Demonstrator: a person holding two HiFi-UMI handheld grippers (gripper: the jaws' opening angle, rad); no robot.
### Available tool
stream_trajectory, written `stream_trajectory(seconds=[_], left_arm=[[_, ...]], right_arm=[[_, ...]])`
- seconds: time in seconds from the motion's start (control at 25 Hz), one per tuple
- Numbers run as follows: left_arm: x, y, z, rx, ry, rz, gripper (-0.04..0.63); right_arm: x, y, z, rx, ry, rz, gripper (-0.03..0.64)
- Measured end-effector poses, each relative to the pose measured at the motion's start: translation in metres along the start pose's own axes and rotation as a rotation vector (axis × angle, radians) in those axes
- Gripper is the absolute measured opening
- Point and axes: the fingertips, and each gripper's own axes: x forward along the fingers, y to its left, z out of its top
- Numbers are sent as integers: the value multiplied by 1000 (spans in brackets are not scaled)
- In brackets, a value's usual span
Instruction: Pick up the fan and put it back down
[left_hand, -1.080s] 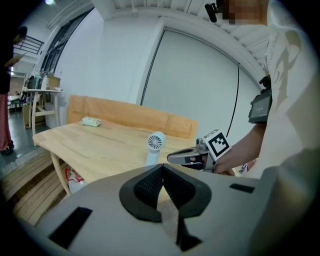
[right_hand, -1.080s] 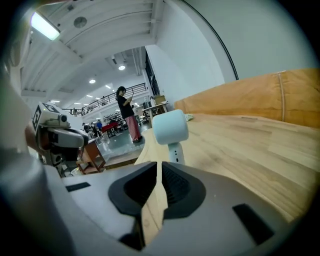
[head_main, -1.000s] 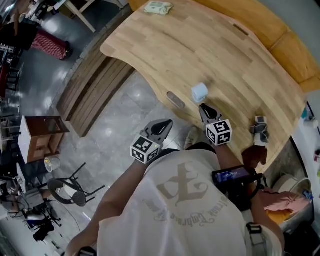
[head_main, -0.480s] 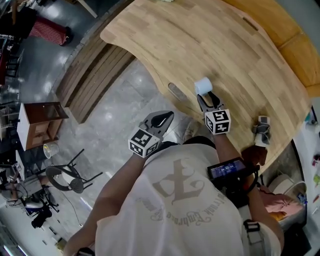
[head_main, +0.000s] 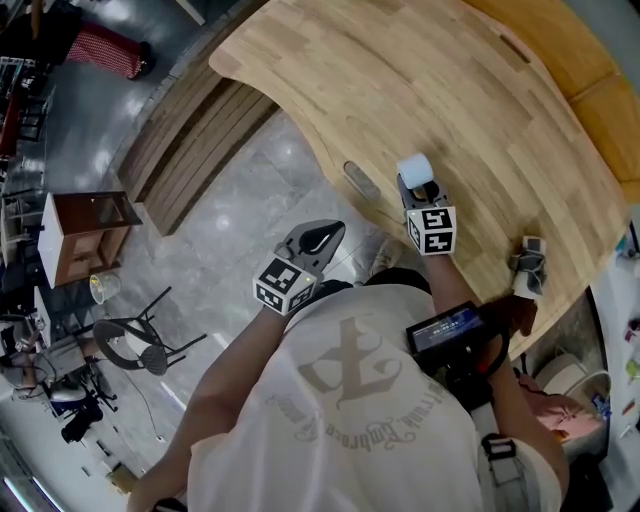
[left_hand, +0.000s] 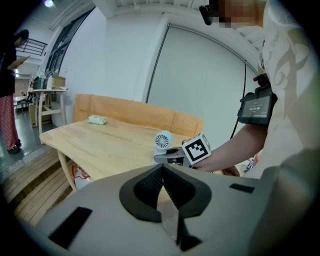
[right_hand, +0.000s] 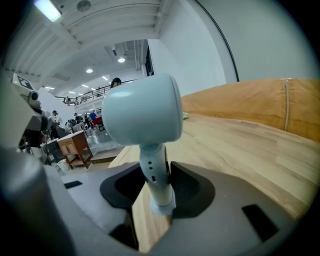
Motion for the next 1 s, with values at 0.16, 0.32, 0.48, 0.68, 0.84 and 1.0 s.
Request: stream_trajectory(seconds=[0.16, 0.32, 0.48, 0.68, 0.84, 1.0], left_arm=[[-1, 4, -1, -12, 0, 9, 11], [3, 3, -2, -21, -2, 9, 11], [1, 3, -1, -28, -7, 3, 11], [-3, 11, -1, -24, -23, 17, 11], [-10, 11, -8, -34, -34, 31, 11], [-28, 18, -13, -52, -54, 73, 11]], right_arm=[[0, 2, 1, -31, 6, 11, 158], [-4, 4, 0, -68, 18, 44, 150], [-7, 8, 4, -88, 20, 65, 149], [-7, 20, 16, -107, -5, 110, 149], [-14, 33, 20, -113, -14, 143, 149], [-17, 52, 29, -148, -12, 169, 149]])
